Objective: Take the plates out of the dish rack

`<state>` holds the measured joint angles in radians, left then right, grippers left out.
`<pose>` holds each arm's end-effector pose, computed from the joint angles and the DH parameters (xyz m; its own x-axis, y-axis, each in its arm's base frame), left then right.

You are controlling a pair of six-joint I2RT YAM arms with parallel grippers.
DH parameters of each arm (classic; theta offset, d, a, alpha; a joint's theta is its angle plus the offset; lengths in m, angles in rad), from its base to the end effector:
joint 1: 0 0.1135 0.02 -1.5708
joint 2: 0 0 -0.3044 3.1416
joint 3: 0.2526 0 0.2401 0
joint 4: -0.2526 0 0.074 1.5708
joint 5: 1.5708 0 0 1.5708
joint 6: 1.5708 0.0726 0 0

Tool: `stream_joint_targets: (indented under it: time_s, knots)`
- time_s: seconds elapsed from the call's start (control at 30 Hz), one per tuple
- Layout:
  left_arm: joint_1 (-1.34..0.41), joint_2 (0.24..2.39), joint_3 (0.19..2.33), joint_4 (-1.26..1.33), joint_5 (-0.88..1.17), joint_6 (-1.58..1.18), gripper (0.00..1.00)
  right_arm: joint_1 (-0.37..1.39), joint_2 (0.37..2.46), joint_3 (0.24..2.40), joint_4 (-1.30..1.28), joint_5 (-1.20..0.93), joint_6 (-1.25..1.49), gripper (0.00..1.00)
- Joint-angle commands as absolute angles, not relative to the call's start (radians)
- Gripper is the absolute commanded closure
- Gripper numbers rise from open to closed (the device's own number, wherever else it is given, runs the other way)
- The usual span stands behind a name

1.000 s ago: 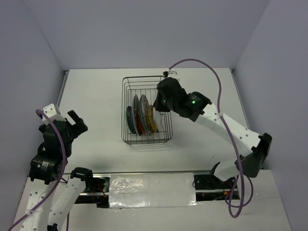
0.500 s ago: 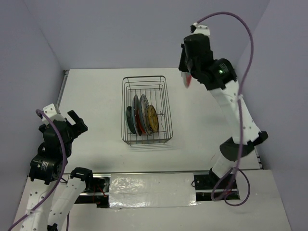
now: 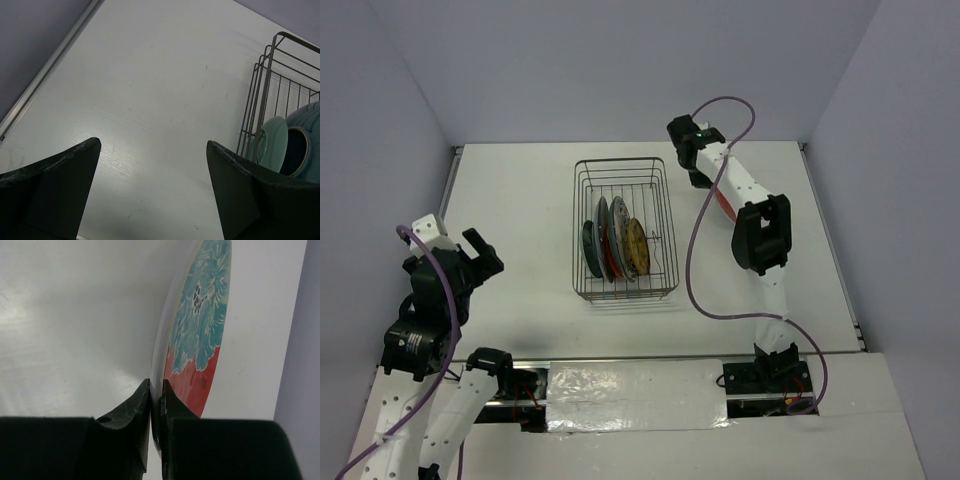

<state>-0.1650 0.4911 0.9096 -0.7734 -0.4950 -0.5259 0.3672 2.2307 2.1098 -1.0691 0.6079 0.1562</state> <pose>0.0736 0.0227 0.3584 -0.1485 -0.4231 -0.8938 -0.4271 0.8427 -0.3279 0.4762 0.1387 0.2615 -0.8710 -0.1982 -0.4496 0.0394 0.8839 -0.4660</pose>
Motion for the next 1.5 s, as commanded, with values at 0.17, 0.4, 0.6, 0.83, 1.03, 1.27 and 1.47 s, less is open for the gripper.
stream_joint_targets:
  time_s: [0.17, 0.4, 0.6, 0.83, 1.03, 1.27, 1.47]
  knots:
    - [-0.166, 0.505, 0.904, -0.715, -0.476, -0.505, 0.0, 0.328, 2.295, 2.194, -0.985, 0.703, 0.13, 0.93]
    - [-0.17, 0.514, 0.904, -0.716, -0.474, -0.505, 0.01, 0.295, 2.324, 2.177, -0.974, 0.631, 0.136, 0.74]
    - [-0.17, 0.535, 0.914, -0.719, -0.453, -0.491, 0.0, 0.288, 2.235, 2.054, -0.897, 0.421, 0.164, 0.46]
    - [-0.17, 0.635, 1.075, -0.781, -0.376, -0.488, 0.0, 0.29, 2.087, 2.022, -0.905, 0.272, 0.189, 0.03]
    - [-0.192, 0.888, 1.35, -0.91, -0.22, -0.546, 0.01, 0.29, 1.864, 1.928, -0.95, 0.301, 0.294, 0.0]
    - [-0.694, 1.226, 1.639, -1.043, -0.609, -0.733, 0.01, 0.29, 1.416, 1.461, -0.786, 0.232, 0.403, 0.0]
    - [-0.847, 1.52, 1.787, -1.183, -0.814, -0.828, 0.04, 0.302, 1.032, 1.171, -0.703, 0.112, 0.433, 0.0]
